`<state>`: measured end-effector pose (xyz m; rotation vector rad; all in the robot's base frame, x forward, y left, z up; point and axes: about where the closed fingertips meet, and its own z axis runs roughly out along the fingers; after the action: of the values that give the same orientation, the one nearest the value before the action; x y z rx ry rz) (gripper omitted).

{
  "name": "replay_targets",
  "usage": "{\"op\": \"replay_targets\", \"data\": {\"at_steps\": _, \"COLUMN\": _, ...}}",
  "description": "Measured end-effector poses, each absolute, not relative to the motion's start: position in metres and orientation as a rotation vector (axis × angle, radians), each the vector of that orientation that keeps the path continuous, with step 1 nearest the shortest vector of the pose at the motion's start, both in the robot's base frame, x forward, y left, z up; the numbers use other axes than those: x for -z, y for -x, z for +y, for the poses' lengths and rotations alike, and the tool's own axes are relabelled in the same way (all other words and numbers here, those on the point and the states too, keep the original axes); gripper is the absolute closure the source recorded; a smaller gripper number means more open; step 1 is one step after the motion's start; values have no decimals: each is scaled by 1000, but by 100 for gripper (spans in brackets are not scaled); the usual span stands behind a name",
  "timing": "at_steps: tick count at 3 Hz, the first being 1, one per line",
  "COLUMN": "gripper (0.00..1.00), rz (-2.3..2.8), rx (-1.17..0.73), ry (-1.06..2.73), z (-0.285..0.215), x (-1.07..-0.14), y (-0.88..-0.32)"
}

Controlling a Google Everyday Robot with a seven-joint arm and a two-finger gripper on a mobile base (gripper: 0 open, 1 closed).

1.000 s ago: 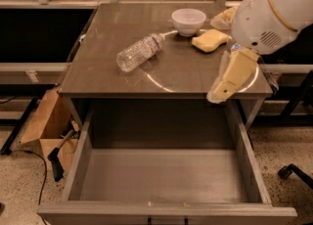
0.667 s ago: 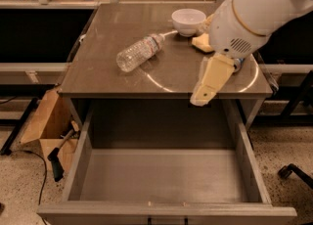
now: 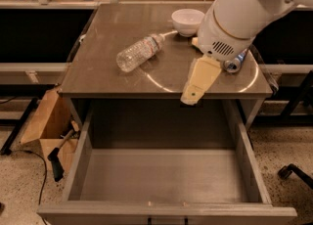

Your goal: Place water bottle into top drawer

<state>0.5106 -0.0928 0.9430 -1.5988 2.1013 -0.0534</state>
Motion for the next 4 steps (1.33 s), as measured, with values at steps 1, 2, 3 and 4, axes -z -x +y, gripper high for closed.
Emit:
{"op": "replay_targets", "data": {"at_steps": 1, "gripper": 0, "rz": 2095, "rx": 54, "ry": 1605, "z": -92, "x": -943, "y": -511}}
{"op": "replay_targets", "data": {"at_steps": 2, "gripper": 0, "rz": 1982, "rx": 73, "ry": 1693, "z": -89, "x": -953, "y": -517}}
{"op": "replay_targets", "data": {"at_steps": 3, "gripper": 0, "rz": 1809, "rx": 76, "ry": 1834, "z": -79, "x": -961, "y": -537}}
{"op": "replay_targets", "data": {"at_steps": 4, "gripper": 0, "rz": 1650, "rx": -32, "ry": 1959, "z": -70, "x": -961, "y": -556}}
